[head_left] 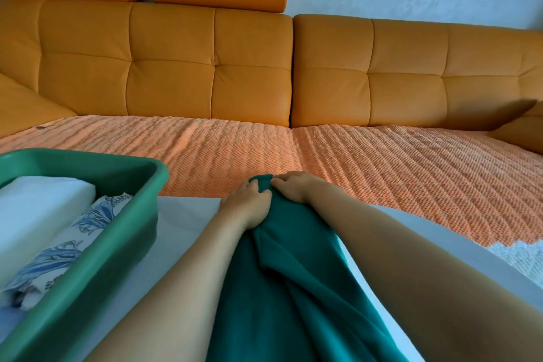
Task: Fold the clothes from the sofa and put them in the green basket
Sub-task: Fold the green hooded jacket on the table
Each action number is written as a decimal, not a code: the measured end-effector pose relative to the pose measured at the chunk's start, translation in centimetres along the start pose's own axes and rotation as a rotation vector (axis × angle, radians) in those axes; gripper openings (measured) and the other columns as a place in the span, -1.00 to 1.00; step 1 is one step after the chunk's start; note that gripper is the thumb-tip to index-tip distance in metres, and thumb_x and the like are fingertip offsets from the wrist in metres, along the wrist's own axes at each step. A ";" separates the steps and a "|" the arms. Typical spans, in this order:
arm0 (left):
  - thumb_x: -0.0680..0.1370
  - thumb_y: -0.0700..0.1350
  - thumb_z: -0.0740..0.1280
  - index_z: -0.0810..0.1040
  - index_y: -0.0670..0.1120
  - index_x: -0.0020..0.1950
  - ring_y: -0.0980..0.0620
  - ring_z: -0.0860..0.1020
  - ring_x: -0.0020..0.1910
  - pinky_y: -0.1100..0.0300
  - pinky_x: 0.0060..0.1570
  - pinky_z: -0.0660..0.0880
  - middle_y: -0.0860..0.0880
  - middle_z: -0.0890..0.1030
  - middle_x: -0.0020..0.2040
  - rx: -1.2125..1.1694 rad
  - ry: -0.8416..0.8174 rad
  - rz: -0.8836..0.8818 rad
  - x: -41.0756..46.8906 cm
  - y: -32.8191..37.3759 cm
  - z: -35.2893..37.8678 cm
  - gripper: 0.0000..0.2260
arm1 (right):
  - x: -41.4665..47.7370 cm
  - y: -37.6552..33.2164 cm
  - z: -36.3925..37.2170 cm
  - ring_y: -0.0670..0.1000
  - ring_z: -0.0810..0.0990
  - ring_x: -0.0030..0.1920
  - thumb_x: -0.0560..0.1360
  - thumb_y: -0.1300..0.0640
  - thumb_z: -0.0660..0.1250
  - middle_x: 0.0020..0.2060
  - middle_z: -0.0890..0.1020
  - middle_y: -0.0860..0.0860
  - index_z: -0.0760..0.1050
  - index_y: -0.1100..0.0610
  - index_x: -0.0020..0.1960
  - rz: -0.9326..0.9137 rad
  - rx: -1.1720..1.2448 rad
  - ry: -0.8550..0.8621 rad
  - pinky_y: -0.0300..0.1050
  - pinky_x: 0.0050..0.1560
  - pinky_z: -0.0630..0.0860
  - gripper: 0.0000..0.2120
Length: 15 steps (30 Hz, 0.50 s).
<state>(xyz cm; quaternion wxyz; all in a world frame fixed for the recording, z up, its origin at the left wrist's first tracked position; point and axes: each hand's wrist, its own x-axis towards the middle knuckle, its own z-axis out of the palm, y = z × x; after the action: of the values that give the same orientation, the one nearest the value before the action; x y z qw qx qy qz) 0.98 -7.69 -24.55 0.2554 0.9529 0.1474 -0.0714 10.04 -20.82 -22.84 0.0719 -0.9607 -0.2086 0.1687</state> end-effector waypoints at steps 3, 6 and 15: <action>0.64 0.12 0.00 0.08 -0.10 0.63 -0.09 0.17 0.56 -0.04 0.50 0.13 -0.05 0.13 0.62 -0.019 0.024 0.000 -0.3 -0.2 -0.1 -0.41 | -1.5 -0.6 -0.3 0.14 0.24 0.48 0.62 -0.14 -0.03 0.50 0.31 0.09 0.30 -0.06 0.52 -0.016 -0.115 0.171 0.17 0.43 0.22 -0.49; 0.66 0.13 0.01 0.18 -0.17 0.58 -0.15 0.21 0.53 -0.04 0.48 0.17 -0.13 0.23 0.58 -0.009 0.075 -0.001 -0.9 0.1 -0.1 -0.43 | -4.9 -0.2 -0.4 0.13 0.27 0.48 0.63 0.02 0.04 0.50 0.34 0.03 0.37 -0.04 0.48 -0.113 -0.045 0.348 0.10 0.45 0.21 -0.56; 0.63 -0.13 0.14 0.56 -0.02 0.28 -0.09 0.50 0.24 0.02 0.18 0.36 -0.02 0.60 0.23 0.361 0.503 0.398 -7.7 1.8 -0.4 -0.70 | -15.5 -0.3 3.0 0.05 0.12 0.57 0.70 0.00 0.01 0.57 0.24 0.01 0.30 -0.07 0.54 -0.350 -0.010 0.290 -0.01 0.55 0.02 -0.58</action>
<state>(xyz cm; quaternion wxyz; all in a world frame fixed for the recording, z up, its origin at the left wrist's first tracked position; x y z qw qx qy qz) -5.71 -10.91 -21.76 0.0477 0.9804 0.0025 0.1913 -4.38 -26.97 -20.98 0.1246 -0.9244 -0.3604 0.0127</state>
